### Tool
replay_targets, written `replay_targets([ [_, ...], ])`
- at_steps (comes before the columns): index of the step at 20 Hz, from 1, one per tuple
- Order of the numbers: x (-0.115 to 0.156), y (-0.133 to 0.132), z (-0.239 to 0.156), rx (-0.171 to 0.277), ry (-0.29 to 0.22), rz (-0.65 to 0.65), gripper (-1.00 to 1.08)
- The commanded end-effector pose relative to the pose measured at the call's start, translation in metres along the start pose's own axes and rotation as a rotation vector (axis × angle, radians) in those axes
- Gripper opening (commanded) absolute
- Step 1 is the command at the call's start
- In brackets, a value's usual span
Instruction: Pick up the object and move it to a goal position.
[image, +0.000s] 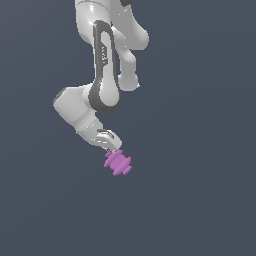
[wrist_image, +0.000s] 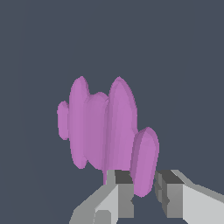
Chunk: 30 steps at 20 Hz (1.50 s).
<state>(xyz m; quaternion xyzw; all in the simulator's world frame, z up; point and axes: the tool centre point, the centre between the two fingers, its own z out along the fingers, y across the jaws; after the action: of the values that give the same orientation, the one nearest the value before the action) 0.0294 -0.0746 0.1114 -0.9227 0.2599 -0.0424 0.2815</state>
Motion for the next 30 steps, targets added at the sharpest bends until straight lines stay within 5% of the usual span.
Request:
replay_targets([
  [1,-0.004,-0.018,-0.021,0.000,0.001,-0.001,-1.00],
  [20,-0.029,-0.174,-0.203,-0.004,-0.003,-0.001,-1.00],
  [30,-0.033,-0.222,-0.258,0.001,-0.004,-0.002,-1.00],
])
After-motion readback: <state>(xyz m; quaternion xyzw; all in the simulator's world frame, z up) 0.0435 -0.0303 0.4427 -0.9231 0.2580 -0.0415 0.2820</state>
